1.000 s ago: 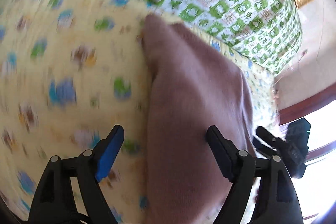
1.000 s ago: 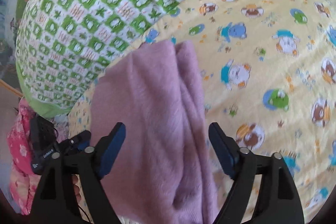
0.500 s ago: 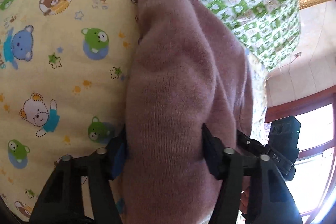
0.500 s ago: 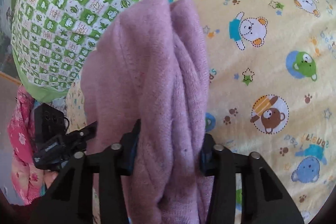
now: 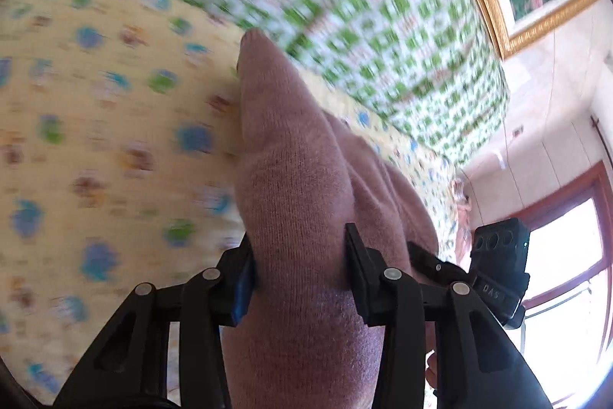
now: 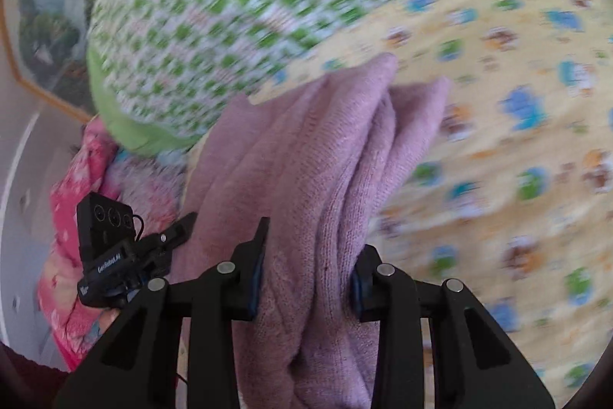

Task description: Fold small clothes

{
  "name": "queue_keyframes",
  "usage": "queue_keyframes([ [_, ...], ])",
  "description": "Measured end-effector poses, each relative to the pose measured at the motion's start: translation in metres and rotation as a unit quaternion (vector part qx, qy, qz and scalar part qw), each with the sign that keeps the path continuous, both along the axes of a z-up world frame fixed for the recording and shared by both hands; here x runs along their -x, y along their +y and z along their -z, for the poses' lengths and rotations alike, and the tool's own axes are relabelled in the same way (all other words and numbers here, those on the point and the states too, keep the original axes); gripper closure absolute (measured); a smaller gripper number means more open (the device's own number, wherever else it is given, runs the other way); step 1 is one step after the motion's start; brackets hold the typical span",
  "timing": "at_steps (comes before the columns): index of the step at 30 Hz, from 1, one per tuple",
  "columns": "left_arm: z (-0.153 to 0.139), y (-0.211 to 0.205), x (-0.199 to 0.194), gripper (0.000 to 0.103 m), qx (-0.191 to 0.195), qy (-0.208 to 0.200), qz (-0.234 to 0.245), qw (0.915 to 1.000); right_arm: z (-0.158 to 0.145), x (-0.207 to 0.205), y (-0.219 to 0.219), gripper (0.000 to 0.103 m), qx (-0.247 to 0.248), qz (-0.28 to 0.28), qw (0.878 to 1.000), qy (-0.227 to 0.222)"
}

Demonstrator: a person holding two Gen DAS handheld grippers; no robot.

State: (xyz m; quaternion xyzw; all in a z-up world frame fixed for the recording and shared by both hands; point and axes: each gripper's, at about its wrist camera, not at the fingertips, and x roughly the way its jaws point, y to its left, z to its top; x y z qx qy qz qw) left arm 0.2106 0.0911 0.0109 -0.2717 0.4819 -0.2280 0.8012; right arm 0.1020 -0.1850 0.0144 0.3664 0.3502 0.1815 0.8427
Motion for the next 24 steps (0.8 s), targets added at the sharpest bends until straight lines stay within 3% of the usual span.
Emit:
queue_keyframes([
  [5,-0.008,0.064,0.021,0.073,-0.018,-0.008,-0.044,0.9988,0.0,-0.015,0.049,0.068,0.002,-0.048,0.999,-0.006],
  [9,0.009,0.108,0.039,0.082,-0.03,0.012,-0.075,0.9967,0.011,-0.027,0.082,0.068,0.016,-0.077,0.997,0.004],
  [12,0.031,0.119,0.045,0.099,-0.041,0.036,-0.081,0.9952,0.024,-0.032,0.09,0.068,0.026,-0.082,0.996,0.02],
  [15,0.044,0.122,0.046,0.094,-0.025,0.041,-0.082,0.9955,0.034,-0.036,0.084,0.068,0.029,-0.079,0.996,0.032],
  [22,0.057,0.107,0.037,0.093,-0.042,0.035,-0.062,0.9966,0.053,-0.037,0.072,0.068,0.037,-0.077,0.995,0.05],
  [24,0.06,0.104,0.035,0.092,-0.046,0.037,-0.061,0.9964,0.057,-0.038,0.071,0.062,0.037,-0.073,0.995,0.056],
])
